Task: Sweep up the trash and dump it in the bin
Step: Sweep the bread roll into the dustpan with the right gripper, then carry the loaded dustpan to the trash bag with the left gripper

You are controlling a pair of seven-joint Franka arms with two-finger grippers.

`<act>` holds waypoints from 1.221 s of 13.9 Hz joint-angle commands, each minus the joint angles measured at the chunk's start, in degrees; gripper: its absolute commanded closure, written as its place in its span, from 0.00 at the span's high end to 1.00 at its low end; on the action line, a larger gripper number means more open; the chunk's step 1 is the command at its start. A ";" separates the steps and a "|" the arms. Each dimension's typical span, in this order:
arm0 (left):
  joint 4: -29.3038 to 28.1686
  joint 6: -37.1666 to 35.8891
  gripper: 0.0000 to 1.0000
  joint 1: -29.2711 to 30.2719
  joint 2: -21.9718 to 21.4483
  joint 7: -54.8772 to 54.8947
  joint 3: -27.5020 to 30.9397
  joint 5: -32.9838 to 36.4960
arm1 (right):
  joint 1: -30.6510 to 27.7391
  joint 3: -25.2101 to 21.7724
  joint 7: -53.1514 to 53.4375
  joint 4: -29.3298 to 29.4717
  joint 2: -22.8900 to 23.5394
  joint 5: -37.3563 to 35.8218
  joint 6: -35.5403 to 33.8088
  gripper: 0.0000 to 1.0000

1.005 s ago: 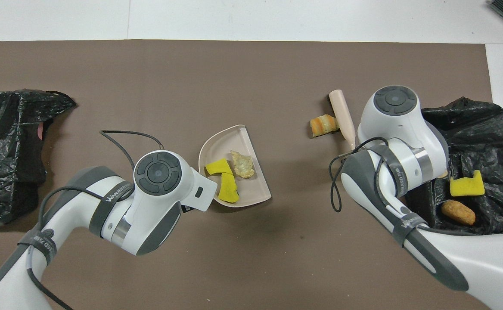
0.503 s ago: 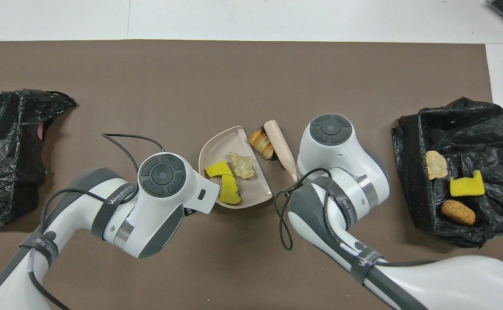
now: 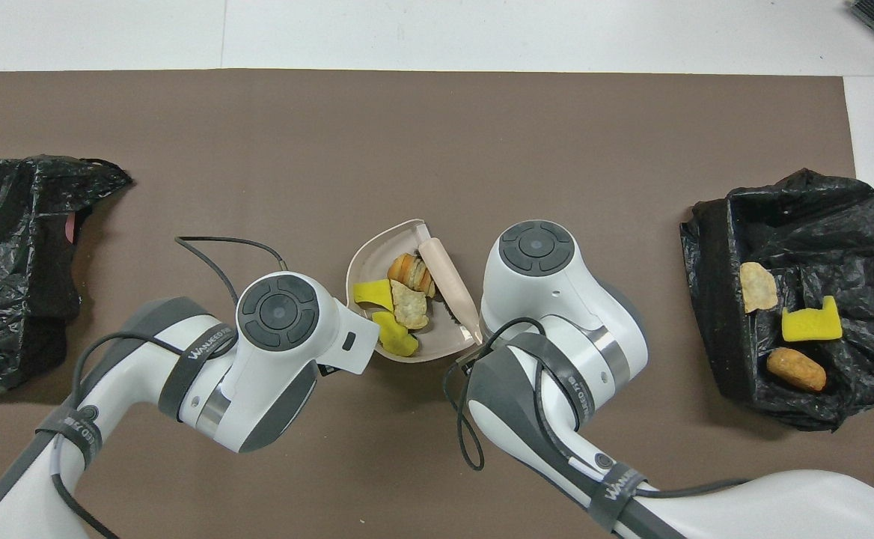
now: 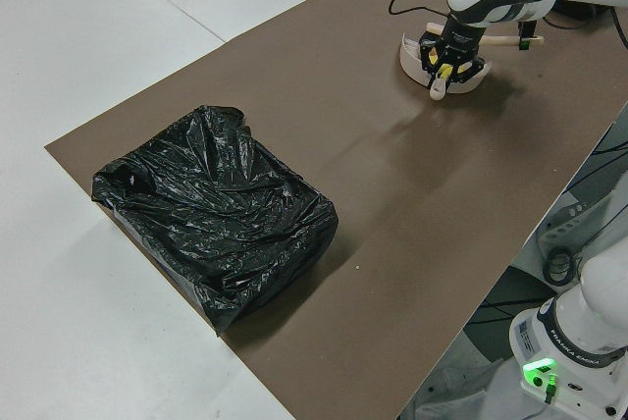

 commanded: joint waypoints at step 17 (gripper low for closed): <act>11.74 -7.40 0.00 20.68 1.99 33.05 0.51 -9.17 | 11.31 1.66 32.25 -12.59 -22.62 20.44 2.97 0.00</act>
